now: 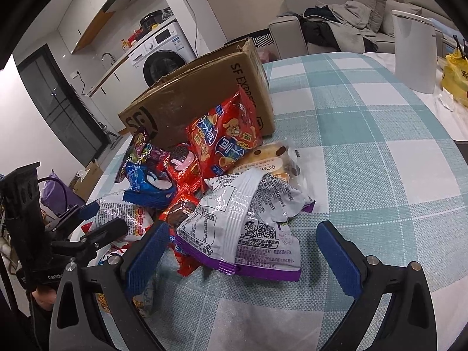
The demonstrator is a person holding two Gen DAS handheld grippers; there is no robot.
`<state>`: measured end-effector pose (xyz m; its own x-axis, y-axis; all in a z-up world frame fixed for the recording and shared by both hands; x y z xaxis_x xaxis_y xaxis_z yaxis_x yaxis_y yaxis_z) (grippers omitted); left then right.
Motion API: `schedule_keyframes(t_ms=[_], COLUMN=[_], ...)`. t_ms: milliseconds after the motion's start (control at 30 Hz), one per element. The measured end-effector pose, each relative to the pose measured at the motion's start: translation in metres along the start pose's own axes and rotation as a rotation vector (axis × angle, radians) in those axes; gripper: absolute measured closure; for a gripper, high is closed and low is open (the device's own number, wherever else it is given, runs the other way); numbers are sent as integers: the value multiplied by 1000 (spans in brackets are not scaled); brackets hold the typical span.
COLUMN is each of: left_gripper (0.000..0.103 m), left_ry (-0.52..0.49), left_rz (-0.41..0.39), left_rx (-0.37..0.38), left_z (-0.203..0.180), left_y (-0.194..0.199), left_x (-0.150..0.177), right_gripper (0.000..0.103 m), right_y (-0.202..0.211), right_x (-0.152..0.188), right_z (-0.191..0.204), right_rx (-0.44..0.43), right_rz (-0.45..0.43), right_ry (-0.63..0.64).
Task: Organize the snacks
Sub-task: 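Grasp the white-and-purple snack bag with the right gripper while the left grasps the noodle-snack bag, then lift both held bags and carry them over the open cardboard box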
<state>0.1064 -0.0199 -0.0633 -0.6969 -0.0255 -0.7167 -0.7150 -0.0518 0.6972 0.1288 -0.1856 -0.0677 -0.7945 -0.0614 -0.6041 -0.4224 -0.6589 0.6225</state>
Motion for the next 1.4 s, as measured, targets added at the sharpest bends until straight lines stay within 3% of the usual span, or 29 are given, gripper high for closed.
schedule_keyframes(t_ms=[133, 467, 800, 1400], left_gripper=[25, 44, 51, 56], left_ry=[2, 11, 36, 58], left_rz=[4, 13, 25, -17], left_rx=[29, 99, 157, 159], left_z=[-1, 1, 6, 21], left_y=[-2, 1, 7, 30], left_x=[0, 2, 5, 9], right_gripper=[5, 26, 38, 41], right_y=[-2, -6, 5, 24], right_x=[-2, -6, -1, 1], right_z=[1, -11, -21, -4], right_rx=[-9, -38, -109, -122], right_rz=[-4, -1, -18, -75], right_ry=[1, -85, -150, -63])
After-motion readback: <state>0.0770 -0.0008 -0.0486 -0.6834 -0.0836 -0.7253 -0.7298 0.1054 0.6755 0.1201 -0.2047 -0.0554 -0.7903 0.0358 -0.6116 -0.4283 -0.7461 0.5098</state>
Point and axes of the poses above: each gripper's, at about its wrist camera, not at the fingertips, and y roughly against the way its jaws point, z to its left, x to its underside, the point moved 3 cm from there along -y, roughly the way its jaws point, and after that the axes turned 12 degrees about -x, right-handed, at the moved point
